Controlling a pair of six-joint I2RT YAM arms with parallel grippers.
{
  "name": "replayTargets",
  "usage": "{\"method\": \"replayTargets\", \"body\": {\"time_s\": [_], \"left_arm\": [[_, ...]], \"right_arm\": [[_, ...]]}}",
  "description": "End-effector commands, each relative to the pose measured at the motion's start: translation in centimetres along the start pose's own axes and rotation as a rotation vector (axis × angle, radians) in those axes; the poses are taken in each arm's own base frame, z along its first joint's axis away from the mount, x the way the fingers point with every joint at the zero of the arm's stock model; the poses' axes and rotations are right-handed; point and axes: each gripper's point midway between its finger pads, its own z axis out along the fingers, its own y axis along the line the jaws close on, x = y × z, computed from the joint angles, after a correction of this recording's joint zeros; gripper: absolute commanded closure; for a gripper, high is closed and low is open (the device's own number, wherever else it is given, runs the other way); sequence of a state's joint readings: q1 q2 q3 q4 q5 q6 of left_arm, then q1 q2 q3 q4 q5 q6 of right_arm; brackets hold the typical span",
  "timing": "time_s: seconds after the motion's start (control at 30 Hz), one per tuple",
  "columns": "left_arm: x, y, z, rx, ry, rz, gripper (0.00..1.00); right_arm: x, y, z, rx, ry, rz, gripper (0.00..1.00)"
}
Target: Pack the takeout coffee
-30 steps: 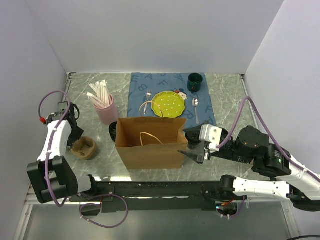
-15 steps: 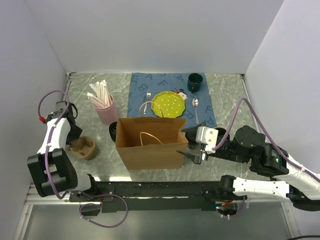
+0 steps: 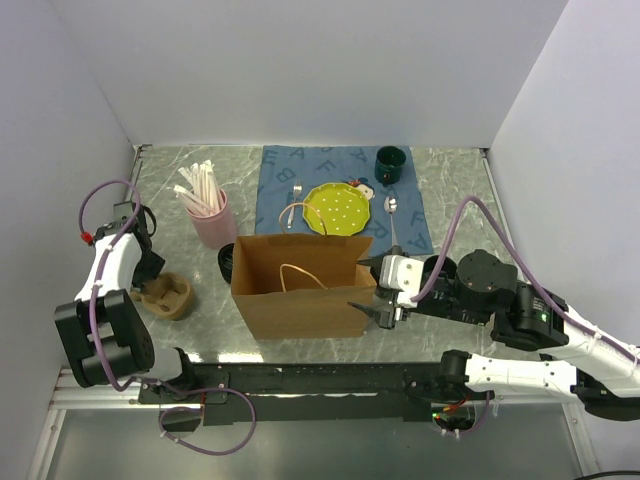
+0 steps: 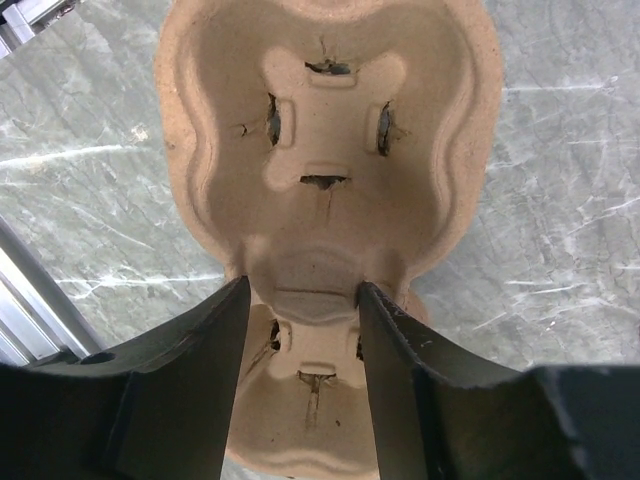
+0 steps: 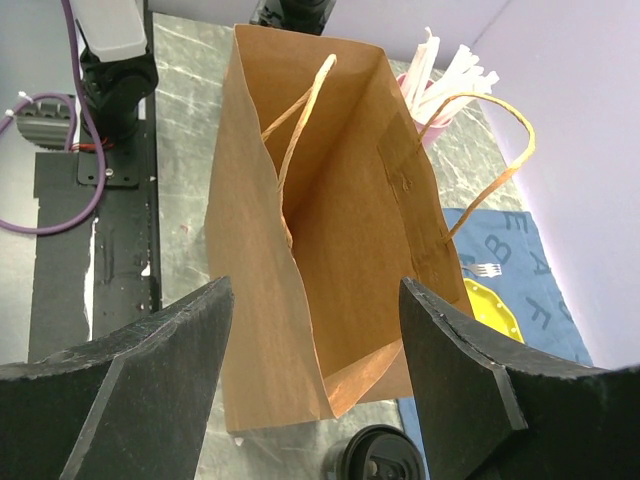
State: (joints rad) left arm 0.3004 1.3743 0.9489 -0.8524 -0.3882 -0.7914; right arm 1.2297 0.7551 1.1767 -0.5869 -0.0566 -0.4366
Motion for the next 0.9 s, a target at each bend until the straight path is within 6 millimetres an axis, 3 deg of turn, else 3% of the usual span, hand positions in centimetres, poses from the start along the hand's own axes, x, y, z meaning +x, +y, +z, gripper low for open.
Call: {"method": "replayTargets", "body": {"time_s": [0.0,0.3,0.47,0.7,0.87], "left_arm": [[-1.2,-0.3,-0.2,0.002,-0.025,0.014,0.48],[-1.6,-0.3,-1.0,-0.005,-0.017,0.017,0.63],[-2.8,-0.1,-3.1,-0.007,-0.028,0.007,0.67],[-2.9,0.2,-3.7,-0.01,-0.018,0.009,0.68],[-4.7,0.0,-5.7,0.012,-0.063,0.022,0.68]], "right_arm": [[-0.8,-0.5,0.2,0.018,-0.036,-0.01,0.26],[-0.6,-0.5,0.4,0.016,-0.031,-0.017,0.26],[-0.4,-0.5,0.6,0.016,-0.024,-0.021,0.26],[-0.3,-0.3,0.8,0.006,-0.027,-0.02,0.26],[-0.5,-0.5,0.9,0.019,-0.028,0.002,0.26]]}}
